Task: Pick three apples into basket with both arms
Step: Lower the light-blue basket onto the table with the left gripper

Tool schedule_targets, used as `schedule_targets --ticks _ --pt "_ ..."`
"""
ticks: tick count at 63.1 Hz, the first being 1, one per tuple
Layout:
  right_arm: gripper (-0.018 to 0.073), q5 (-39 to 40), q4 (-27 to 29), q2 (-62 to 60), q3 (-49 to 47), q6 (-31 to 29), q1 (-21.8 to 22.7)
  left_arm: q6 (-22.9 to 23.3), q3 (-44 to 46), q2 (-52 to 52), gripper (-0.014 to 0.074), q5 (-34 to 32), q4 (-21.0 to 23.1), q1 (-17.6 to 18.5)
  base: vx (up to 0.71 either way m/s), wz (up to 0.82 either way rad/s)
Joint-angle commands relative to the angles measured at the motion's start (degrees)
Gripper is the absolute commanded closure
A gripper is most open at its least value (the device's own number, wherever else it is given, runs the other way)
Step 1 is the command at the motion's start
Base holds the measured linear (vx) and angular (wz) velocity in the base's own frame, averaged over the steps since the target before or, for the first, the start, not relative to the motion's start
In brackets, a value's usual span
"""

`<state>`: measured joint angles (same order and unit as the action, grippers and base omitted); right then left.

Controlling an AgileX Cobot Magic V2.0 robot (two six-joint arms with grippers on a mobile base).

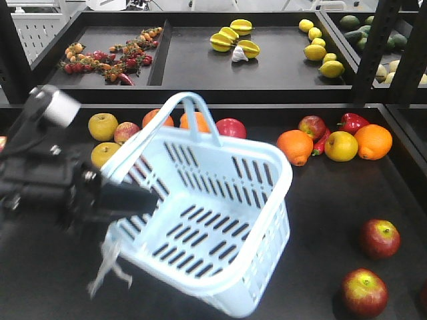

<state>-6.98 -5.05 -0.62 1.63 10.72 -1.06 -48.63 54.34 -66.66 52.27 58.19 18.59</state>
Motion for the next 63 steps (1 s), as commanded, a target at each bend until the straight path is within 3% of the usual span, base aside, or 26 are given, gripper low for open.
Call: schedule_targets --ticks 1,16,35,63 --pt "0.0561 4.3 -0.6 -0.6 0.9 -0.1 0.4 -3.3 7.4 -5.1 0.0604 0.2 1.6 0.3 0.0 0.0" --pt "0.0561 4.3 -0.6 -0.6 0.9 -0.1 0.4 -3.8 23.9 -21.7 0.0604 7.0 -6.4 0.4 0.0 0.0" --pt "0.0561 4.3 -0.6 -0.6 0.9 -0.1 0.4 -9.9 38.8 -39.0 0.0604 15.0 -6.6 0.4 0.0 0.0" --pt "0.0561 4.3 -0.6 -0.6 0.9 -0.1 0.4 -11.3 42.8 -45.4 0.0557 14.1 -6.7 2.1 0.0 0.0"
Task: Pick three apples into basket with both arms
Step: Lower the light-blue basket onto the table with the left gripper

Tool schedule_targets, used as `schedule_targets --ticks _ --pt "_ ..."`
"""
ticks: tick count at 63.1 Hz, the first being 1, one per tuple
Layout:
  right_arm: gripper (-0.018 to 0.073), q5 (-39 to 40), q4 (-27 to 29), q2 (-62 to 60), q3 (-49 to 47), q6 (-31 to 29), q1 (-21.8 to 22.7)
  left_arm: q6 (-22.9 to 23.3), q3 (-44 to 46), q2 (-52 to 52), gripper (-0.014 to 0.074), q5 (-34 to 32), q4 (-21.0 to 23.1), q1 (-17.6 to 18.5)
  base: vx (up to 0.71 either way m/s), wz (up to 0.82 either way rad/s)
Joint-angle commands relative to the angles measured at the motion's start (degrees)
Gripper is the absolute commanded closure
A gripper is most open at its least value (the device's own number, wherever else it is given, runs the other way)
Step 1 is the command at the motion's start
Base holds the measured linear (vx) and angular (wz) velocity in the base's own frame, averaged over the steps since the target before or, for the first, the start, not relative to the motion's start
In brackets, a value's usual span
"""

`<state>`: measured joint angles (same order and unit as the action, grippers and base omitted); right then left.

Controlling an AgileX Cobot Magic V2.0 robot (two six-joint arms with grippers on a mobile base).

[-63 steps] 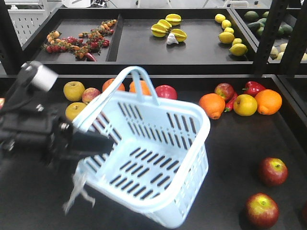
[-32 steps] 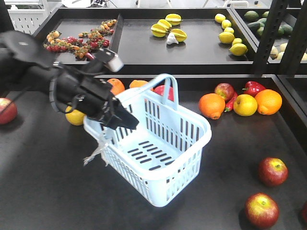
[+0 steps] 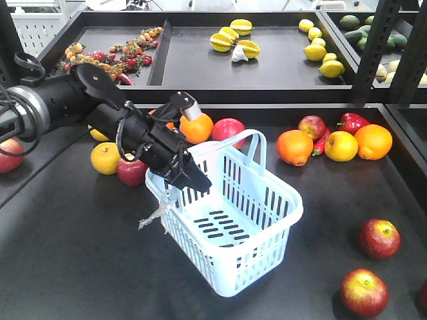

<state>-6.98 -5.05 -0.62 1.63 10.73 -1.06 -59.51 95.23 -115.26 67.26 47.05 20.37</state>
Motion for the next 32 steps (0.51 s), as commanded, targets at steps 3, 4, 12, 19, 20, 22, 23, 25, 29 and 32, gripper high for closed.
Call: schedule_targets --ticks 3,4,12,19,20,22,23,25,29,32 --pt "0.0561 4.3 -0.6 -0.6 0.9 -0.1 0.4 -0.4 1.9 3.0 0.0532 -1.1 4.4 0.3 0.0 0.0" --pt "0.0561 4.3 -0.6 -0.6 0.9 -0.1 0.4 -0.4 1.9 3.0 0.0524 -1.2 4.4 0.3 0.0 0.0" --pt "0.0561 4.3 -0.6 -0.6 0.9 -0.1 0.4 -0.4 1.9 2.9 0.0417 -1.5 4.4 0.3 0.0 0.0" --pt "0.0561 4.3 -0.6 -0.6 0.9 -0.1 0.4 -0.1 1.9 2.9 0.0283 -2.0 4.4 0.3 0.0 0.0" --pt "0.0561 4.3 -0.6 -0.6 0.9 -0.1 0.4 -0.1 1.9 2.9 0.0266 -2.1 4.4 0.3 0.0 0.0" --pt "0.0561 4.3 -0.6 -0.6 0.9 -0.1 0.4 -0.1 1.9 2.9 0.0224 -2.1 4.4 0.3 0.0 0.0" --pt "0.0561 4.3 -0.6 -0.6 0.9 -0.1 0.4 -0.1 1.9 2.9 0.0208 -2.1 4.4 0.3 0.0 0.0" --pt "0.0561 4.3 -0.6 -0.6 0.9 -0.1 0.4 0.0 1.9 2.9 0.0178 -2.1 4.4 0.3 0.0 0.0" --pt "0.0561 4.3 -0.6 -0.6 0.9 -0.1 0.4 0.4 1.9 3.0 0.0119 -1.9 4.4 0.3 0.0 0.0" --pt "0.0561 4.3 -0.6 -0.6 0.9 -0.1 0.4 1.3 1.9 3.3 0.0097 -1.8 4.4 0.3 0.0 0.0"
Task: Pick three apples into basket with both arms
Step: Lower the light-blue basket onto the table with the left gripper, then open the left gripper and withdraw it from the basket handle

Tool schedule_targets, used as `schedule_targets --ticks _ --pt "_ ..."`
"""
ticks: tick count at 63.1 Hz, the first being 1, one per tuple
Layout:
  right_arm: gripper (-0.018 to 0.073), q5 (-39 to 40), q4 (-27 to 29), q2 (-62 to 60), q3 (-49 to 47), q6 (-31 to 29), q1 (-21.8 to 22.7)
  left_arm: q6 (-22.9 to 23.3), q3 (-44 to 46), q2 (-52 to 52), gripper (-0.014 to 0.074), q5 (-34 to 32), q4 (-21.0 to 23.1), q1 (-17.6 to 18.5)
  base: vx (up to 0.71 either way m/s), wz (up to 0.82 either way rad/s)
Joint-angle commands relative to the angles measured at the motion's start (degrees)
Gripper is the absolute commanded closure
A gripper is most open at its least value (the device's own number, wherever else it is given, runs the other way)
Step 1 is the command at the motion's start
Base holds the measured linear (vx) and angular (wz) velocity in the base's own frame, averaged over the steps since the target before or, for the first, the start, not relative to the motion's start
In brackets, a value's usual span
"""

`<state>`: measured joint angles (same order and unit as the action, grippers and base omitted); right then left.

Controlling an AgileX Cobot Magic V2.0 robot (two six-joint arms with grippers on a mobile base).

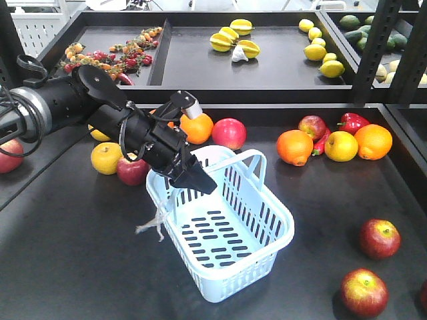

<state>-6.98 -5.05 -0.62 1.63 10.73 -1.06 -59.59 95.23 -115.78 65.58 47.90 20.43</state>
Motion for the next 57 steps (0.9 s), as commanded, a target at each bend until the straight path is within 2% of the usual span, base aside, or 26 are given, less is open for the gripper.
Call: schedule_targets --ticks 1,13,19,25,35,42,51,57 --pt "0.0561 4.3 -0.6 -0.6 0.9 -0.1 0.4 2.2 1.9 4.0 0.0094 -0.2 3.6 0.2 0.0 0.0" --pt "0.0561 4.3 -0.6 -0.6 0.9 -0.1 0.4 9.5 1.9 7.6 0.0115 2.6 3.4 0.1 0.0 0.0" --pt "0.0561 4.3 -0.6 -0.6 0.9 -0.1 0.4 14.5 1.9 10.4 0.0192 6.2 1.7 0.1 0.0 0.0" --pt "0.0561 4.3 -0.6 -0.6 0.9 -0.1 0.4 22.0 1.9 14.7 0.0323 6.1 -5.0 0.1 0.0 0.0" --pt "0.0561 4.3 -0.6 -0.6 0.9 -0.1 0.4 32.1 1.9 23.5 0.0606 6.1 -17.9 0.2 0.0 0.0" --pt "0.0561 4.3 -0.6 -0.6 0.9 -0.1 0.4 35.2 -0.5 30.7 0.0605 6.1 -21.8 0.2 0.0 0.0" --pt "0.0561 4.3 -0.6 -0.6 0.9 -0.1 0.4 35.3 -10.2 42.2 0.0605 4.4 -21.3 0.2 0.0 0.0" --pt "0.0561 4.3 -0.6 -0.6 0.9 -0.1 0.4 36.4 -20.9 50.4 0.0605 -2.0 -20.8 0.2 0.0 0.0"
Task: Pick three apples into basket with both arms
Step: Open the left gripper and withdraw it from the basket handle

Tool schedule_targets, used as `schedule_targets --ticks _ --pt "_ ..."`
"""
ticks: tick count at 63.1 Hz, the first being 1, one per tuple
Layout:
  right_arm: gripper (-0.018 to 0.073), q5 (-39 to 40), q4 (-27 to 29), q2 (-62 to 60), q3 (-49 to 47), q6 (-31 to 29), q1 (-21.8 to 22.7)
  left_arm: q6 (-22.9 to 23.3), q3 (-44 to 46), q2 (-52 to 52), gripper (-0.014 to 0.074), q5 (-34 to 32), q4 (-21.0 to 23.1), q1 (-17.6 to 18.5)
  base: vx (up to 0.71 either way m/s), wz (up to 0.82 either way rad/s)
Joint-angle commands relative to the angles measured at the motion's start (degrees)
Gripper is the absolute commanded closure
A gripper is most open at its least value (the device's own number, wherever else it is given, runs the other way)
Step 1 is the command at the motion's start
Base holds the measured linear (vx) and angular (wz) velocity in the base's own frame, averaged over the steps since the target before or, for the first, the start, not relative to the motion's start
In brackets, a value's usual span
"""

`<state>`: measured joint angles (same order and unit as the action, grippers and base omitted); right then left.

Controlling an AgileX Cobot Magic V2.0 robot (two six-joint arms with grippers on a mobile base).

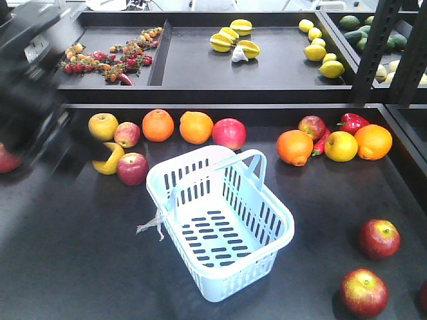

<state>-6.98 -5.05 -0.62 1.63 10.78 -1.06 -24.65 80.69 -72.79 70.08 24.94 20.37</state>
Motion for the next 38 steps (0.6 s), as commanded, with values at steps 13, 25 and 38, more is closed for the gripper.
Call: schedule_targets --ticks 13,25,38 --pt "0.0561 4.3 -0.6 -0.6 0.9 -0.2 0.4 2.9 -33.9 25.7 0.0604 -25.7 3.2 0.3 0.0 0.0" --pt "0.0561 4.3 -0.6 -0.6 0.9 -0.2 0.4 2.9 -56.0 39.0 0.0604 -37.8 7.6 0.3 0.0 0.0" --pt "0.0561 4.3 -0.6 -0.6 0.9 -0.2 0.4 2.3 -64.6 45.8 0.0604 -49.3 9.3 0.3 0.0 0.0"
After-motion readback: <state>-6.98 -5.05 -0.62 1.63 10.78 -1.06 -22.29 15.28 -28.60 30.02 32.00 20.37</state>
